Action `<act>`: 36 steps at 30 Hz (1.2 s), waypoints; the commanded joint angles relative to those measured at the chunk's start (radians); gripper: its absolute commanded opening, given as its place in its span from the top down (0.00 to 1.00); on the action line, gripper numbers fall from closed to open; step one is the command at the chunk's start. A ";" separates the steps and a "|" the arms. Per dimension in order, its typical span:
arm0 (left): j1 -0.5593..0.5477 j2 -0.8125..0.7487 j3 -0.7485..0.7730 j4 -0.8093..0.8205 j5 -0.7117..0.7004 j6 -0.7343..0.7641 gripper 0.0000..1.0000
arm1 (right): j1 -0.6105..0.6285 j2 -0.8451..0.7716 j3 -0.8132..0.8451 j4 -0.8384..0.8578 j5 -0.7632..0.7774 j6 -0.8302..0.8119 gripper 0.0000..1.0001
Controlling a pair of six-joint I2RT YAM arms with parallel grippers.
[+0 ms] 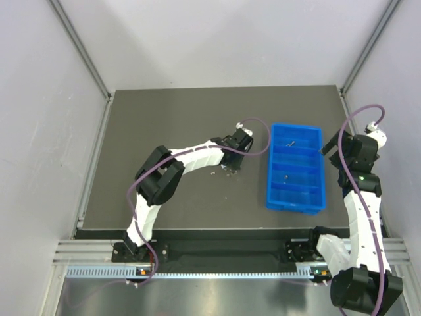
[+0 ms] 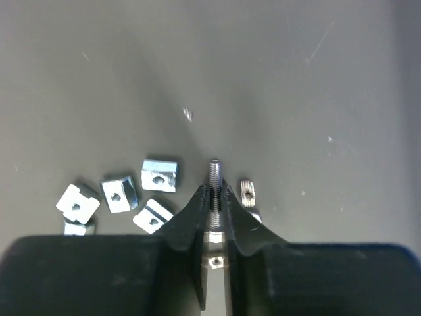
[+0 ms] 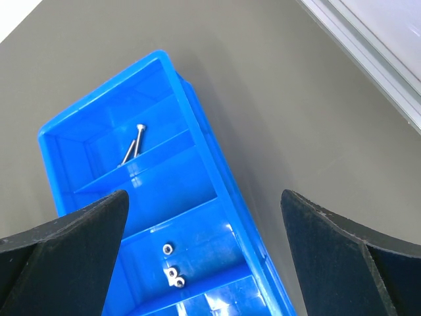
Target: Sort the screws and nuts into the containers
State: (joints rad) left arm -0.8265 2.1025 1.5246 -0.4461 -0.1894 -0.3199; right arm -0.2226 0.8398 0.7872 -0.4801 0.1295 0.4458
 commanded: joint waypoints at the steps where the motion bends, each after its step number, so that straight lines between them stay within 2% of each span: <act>1: 0.000 0.060 0.045 -0.072 -0.048 -0.013 0.96 | 0.005 -0.002 0.029 0.015 0.007 -0.012 0.00; 2: 0.000 0.066 0.049 -0.084 -0.050 -0.021 1.00 | 0.005 -0.002 0.030 0.012 0.009 -0.012 0.00; 9: 0.001 -0.022 0.045 0.004 0.022 -0.015 1.00 | 0.005 0.001 0.038 0.014 -0.010 -0.012 0.00; 12: 0.001 -0.097 0.052 0.170 0.047 -0.010 1.00 | 0.005 0.004 0.041 0.024 -0.033 -0.019 0.00; 13: 0.001 -0.104 0.060 0.257 0.047 -0.010 1.00 | 0.006 0.005 0.043 0.023 -0.040 -0.016 0.00; 17: 0.001 -0.098 0.117 0.437 0.083 0.004 1.00 | 0.011 0.012 0.053 0.028 -0.045 -0.022 0.00; 20: 0.001 -0.043 0.190 0.548 0.123 0.002 1.00 | 0.020 0.021 0.055 0.035 -0.041 -0.024 0.00; 24: -0.003 0.112 0.365 0.644 0.237 -0.007 1.00 | 0.026 0.030 0.055 0.044 -0.028 -0.022 0.00; 29: -0.014 0.260 0.537 0.667 0.283 -0.041 1.00 | 0.026 0.025 0.058 0.037 0.015 -0.025 0.00; 36: -0.039 0.341 0.554 0.698 0.297 0.001 1.00 | 0.046 0.015 0.063 0.018 0.078 -0.015 0.00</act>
State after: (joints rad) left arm -0.8505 2.4393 2.0441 0.1780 0.0826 -0.3408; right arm -0.1955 0.8715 0.7876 -0.4793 0.1688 0.4355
